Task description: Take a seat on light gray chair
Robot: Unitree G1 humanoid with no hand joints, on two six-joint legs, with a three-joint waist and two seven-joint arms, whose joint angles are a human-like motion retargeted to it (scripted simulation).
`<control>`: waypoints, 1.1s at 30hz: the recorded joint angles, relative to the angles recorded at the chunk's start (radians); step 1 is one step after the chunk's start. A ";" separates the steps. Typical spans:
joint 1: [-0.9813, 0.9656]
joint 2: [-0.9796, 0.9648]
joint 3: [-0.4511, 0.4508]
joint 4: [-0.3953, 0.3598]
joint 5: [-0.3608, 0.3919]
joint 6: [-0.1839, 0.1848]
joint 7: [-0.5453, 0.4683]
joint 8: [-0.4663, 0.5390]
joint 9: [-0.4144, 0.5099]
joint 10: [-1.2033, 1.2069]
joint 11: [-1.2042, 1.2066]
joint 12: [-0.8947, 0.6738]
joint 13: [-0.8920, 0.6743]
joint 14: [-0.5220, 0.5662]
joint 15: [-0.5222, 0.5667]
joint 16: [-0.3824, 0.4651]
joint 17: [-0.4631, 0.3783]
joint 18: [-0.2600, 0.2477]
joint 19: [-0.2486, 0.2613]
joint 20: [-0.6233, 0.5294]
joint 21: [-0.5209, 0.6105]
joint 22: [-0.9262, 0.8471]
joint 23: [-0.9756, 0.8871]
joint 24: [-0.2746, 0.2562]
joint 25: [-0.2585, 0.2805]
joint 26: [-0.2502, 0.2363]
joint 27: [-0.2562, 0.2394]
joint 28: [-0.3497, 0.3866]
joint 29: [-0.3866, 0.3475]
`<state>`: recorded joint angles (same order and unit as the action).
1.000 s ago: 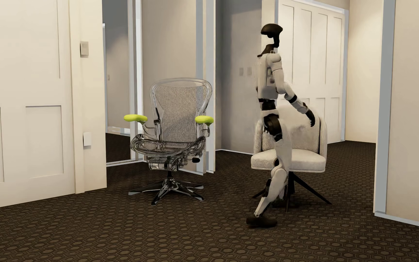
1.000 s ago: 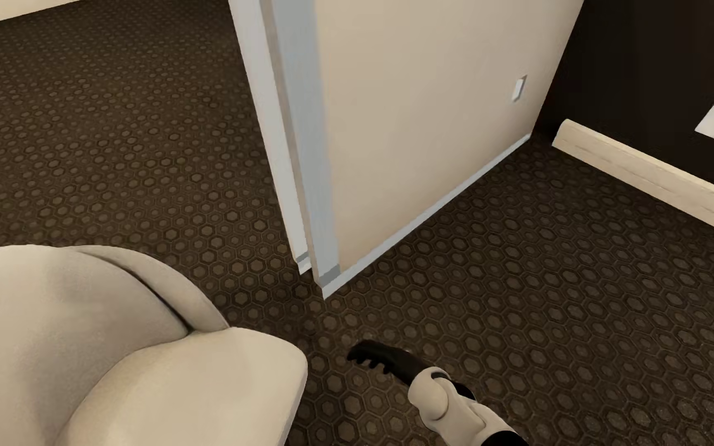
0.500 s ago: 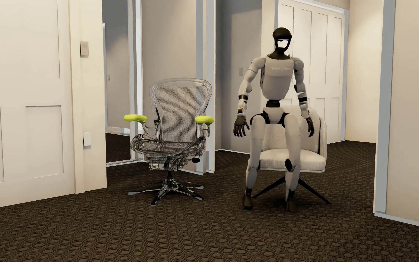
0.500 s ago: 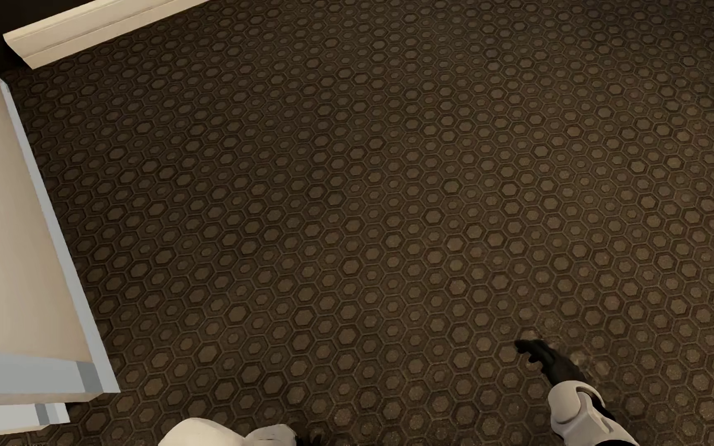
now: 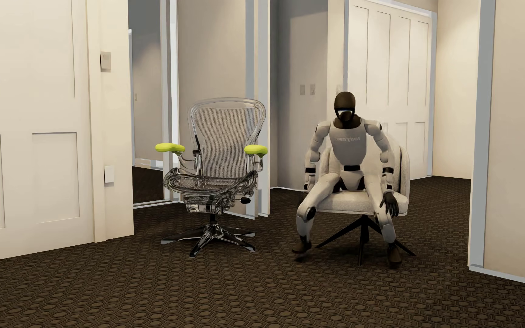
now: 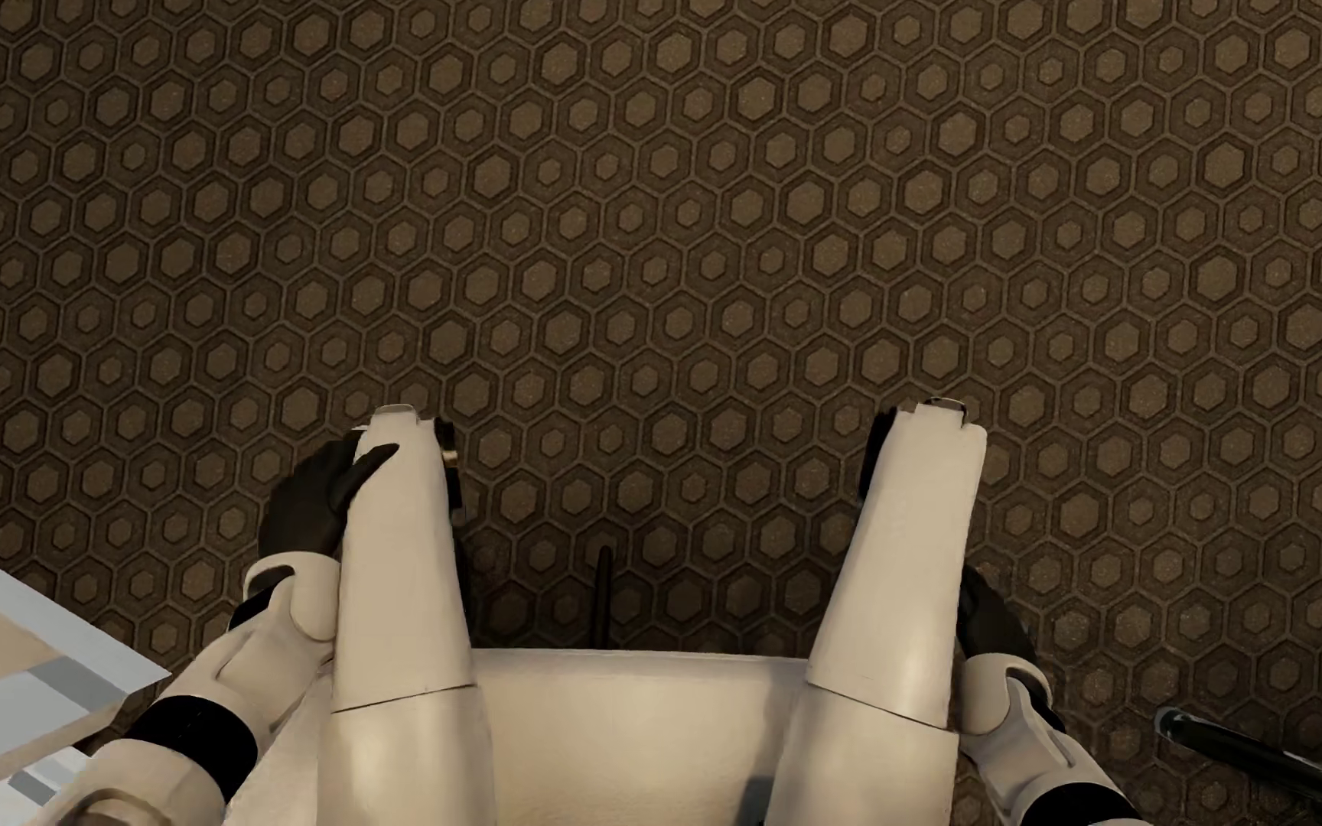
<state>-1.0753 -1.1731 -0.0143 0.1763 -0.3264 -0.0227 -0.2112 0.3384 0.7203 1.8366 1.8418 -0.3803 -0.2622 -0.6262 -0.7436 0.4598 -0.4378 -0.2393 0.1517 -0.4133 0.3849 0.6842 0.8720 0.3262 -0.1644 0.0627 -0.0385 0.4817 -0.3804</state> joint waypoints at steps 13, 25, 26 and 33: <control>0.160 0.227 0.003 0.083 -0.055 0.008 -0.011 -0.085 0.011 0.131 0.057 -0.013 0.022 -0.044 0.004 -0.123 0.105 -0.011 0.073 -0.026 0.000 0.245 0.187 -0.128 0.005 0.068 0.037 0.082 0.031; 0.078 0.185 0.003 0.050 -0.051 -0.032 0.015 -0.073 0.070 0.126 0.057 -0.036 -0.032 0.004 -0.008 -0.092 0.092 -0.069 0.053 -0.015 -0.016 0.262 0.171 -0.141 -0.014 0.074 0.013 0.068 0.055; 0.059 0.150 0.002 0.042 -0.043 -0.028 0.018 -0.065 0.059 0.106 0.052 -0.031 -0.046 -0.012 -0.009 -0.082 0.089 -0.032 0.059 -0.014 -0.014 0.278 0.174 -0.142 -0.009 0.049 -0.005 0.065 0.056; 0.152 0.313 0.009 0.010 0.028 0.020 0.062 -0.171 -0.142 -0.204 -0.299 0.153 -0.035 0.010 0.036 -0.121 0.048 0.081 -0.019 0.034 0.021 0.459 0.236 -0.138 -0.048 0.065 0.026 -0.022 0.128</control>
<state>-0.9237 -0.8605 -0.0056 0.1860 -0.2988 -0.0026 -0.1493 0.1670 0.5779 1.6326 1.5430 -0.2276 -0.2977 -0.6159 -0.7072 0.3388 -0.3895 -0.1588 0.1329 -0.3794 0.4061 1.1429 1.1083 0.1883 -0.2120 0.1281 -0.0126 0.4593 -0.2523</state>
